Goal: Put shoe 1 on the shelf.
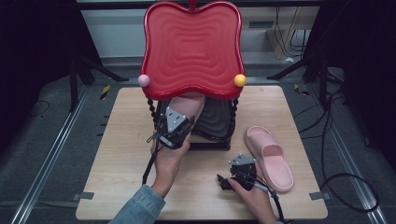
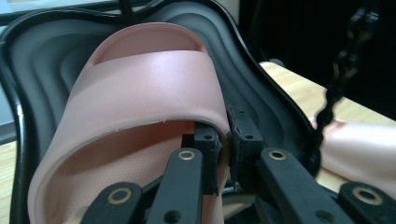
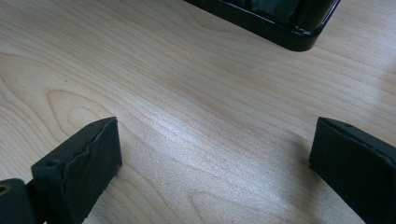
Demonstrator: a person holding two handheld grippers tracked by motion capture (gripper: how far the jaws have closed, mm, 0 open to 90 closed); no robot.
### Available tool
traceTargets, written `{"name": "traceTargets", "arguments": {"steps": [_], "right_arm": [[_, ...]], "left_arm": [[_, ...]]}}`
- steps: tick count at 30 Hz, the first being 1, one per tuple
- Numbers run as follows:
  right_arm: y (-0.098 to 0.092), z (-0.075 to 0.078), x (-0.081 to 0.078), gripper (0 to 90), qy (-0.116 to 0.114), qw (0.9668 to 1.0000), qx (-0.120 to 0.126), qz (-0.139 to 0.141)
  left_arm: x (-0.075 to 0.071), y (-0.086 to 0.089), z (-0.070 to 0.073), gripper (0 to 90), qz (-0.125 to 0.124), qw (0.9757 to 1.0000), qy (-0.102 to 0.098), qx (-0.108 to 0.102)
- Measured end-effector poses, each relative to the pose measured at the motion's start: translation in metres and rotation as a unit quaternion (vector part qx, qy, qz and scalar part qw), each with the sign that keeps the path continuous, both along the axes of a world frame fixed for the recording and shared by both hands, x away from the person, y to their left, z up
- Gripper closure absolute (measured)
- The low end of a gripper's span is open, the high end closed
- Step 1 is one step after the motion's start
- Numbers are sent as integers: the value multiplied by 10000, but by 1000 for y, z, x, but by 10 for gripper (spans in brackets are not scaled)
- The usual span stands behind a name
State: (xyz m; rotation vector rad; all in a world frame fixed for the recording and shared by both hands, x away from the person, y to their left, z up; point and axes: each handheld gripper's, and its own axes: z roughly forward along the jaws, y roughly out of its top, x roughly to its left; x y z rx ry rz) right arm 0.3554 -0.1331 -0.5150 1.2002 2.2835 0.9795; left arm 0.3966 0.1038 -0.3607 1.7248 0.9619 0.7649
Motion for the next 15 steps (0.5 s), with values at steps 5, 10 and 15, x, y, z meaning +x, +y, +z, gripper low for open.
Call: {"name": "traceTargets", "arguments": {"steps": [5,10,15], "right_arm": [[0,0,0,25,1,10000,-4,13],[0,0,0,25,12,10000,9,16],[-1,0,0,25,6,10000,-3,28]], "left_arm": [[6,1,-5,827,339,9992,-113,-156],[9,0,-8,828,420,9989,-161,-149],[15,-3,-11,826,477,9985,-34,-251]]}}
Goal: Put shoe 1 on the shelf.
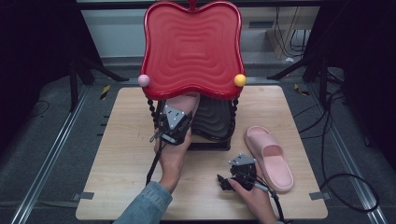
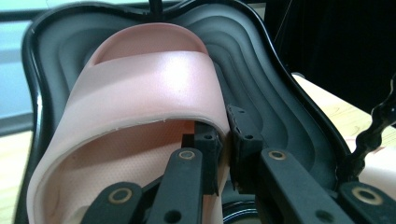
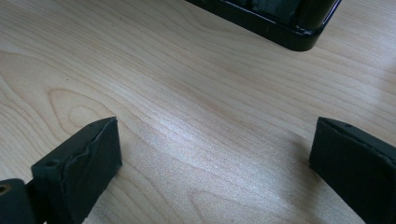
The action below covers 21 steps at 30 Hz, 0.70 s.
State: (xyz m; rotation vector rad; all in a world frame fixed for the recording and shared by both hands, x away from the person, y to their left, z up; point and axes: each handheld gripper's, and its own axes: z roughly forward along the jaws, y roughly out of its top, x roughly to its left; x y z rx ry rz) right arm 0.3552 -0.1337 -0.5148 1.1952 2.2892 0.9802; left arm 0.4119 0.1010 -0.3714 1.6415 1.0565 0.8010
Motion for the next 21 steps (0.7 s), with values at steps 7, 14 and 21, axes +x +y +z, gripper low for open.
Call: {"name": "traceTargets", "arguments": {"steps": [7,14,21], "right_arm": [[0,0,0,25,1,10000,0,11],[0,0,0,25,6,10000,7,14],[0,0,0,25,6,10000,7,21]], "left_arm": [[10,1,-4,826,133,9998,145,-69],[15,-2,-5,820,96,9996,240,-62],[14,-3,-5,746,-3,9996,277,98]]}}
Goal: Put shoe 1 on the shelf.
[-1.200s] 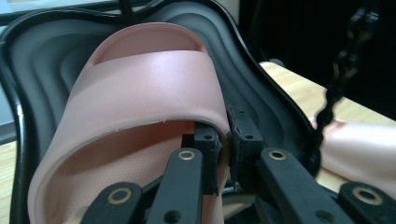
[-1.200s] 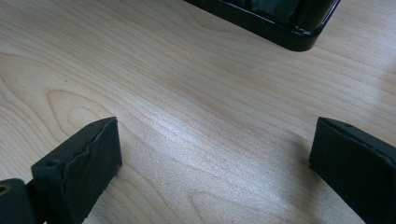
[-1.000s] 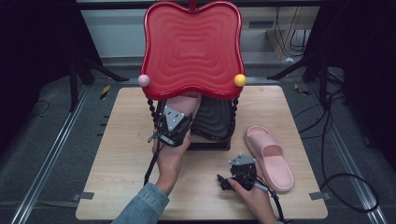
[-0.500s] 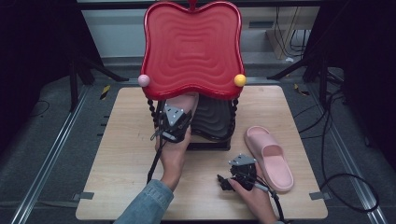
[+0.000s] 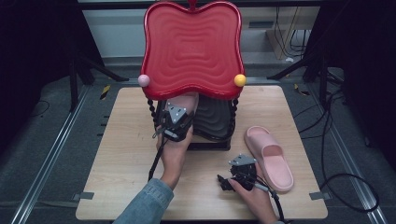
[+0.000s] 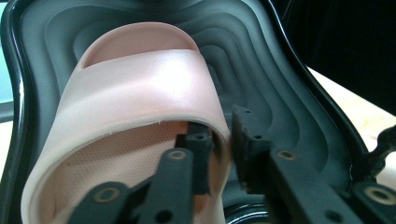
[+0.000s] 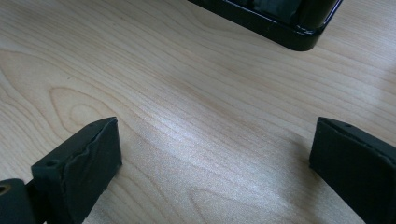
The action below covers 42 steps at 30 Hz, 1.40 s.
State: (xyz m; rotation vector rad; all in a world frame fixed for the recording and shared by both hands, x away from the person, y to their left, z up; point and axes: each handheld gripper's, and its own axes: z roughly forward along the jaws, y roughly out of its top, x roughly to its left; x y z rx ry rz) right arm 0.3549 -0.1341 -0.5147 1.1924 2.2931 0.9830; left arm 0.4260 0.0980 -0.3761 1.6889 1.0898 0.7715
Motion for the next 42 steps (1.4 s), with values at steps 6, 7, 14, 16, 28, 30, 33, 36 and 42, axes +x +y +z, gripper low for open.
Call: {"name": "traceTargets", "arguments": {"steps": [6,7,14,16,28,30,33,36,42], "right_arm": [[0,0,0,25,-1,10000,-1,3],[0,0,0,25,-1,10000,-1,3],[0,0,0,25,-1,10000,-1,3],[0,0,0,25,-2,10000,0,3],[0,0,0,25,-2,10000,0,1],[0,0,0,25,-1,10000,0,0],[0,0,0,25,-2,10000,0,-1],[0,0,0,25,-2,10000,0,0],[0,0,0,25,-16,10000,-9,1]], "left_arm": [[-8,6,2,575,-272,9995,98,101],[-11,8,2,575,-286,9995,78,106],[-33,32,1,589,-729,9971,51,206],[-40,39,0,623,-887,9956,112,294],[-70,69,-4,836,-1401,9866,226,807],[-74,71,-7,853,-1500,9848,310,822],[-80,73,-12,876,-1614,9823,378,878],[-87,74,-17,896,-1716,9793,420,989],[-96,78,-26,900,-1825,9764,498,1043]]}}
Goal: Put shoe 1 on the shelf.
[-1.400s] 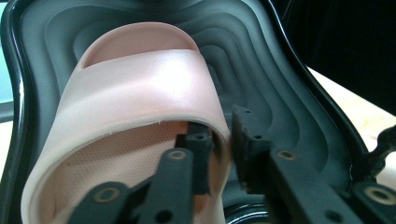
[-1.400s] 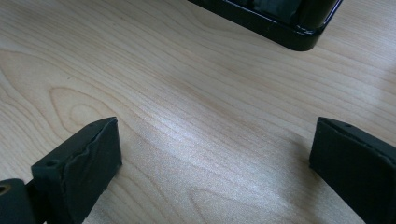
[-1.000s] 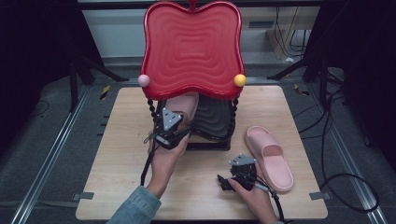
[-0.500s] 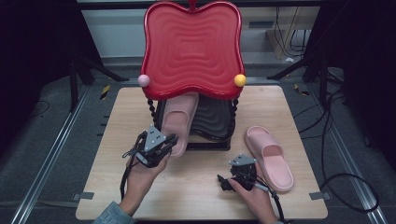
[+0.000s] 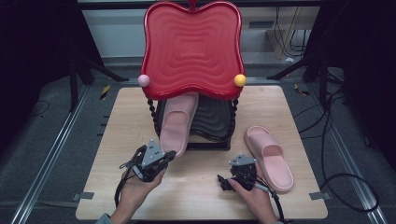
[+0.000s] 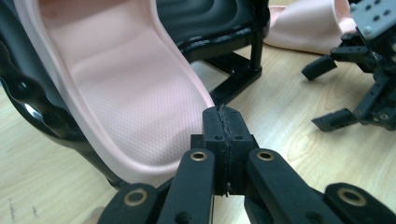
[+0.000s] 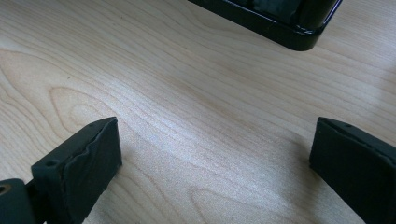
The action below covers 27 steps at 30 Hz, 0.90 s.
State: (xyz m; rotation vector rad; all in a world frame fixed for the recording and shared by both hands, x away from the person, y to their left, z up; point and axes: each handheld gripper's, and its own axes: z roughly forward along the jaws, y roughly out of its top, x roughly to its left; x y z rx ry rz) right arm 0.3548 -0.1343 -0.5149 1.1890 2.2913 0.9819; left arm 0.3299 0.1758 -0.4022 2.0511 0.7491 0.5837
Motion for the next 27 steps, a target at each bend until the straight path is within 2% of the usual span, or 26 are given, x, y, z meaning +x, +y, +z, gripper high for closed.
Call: {"name": "traceTargets", "arguments": {"steps": [4,11,18,22,26,27], "right_arm": [[0,0,0,25,1,10000,0,-1],[0,0,0,25,0,10000,4,-6],[0,0,0,25,0,10000,7,-4],[0,0,0,25,-1,10000,8,-1],[0,0,0,25,-1,10000,8,0],[0,0,0,25,-3,10000,9,-4]], "left_arm": [[-4,2,-6,900,-36,10000,15,63],[-6,3,-21,900,-107,9996,160,205],[-1,-2,-30,900,-141,9991,279,269],[2,-7,-37,900,-204,9982,357,432],[8,-6,-40,900,-184,9979,396,489],[10,-6,-40,900,-155,9980,429,440]]}}
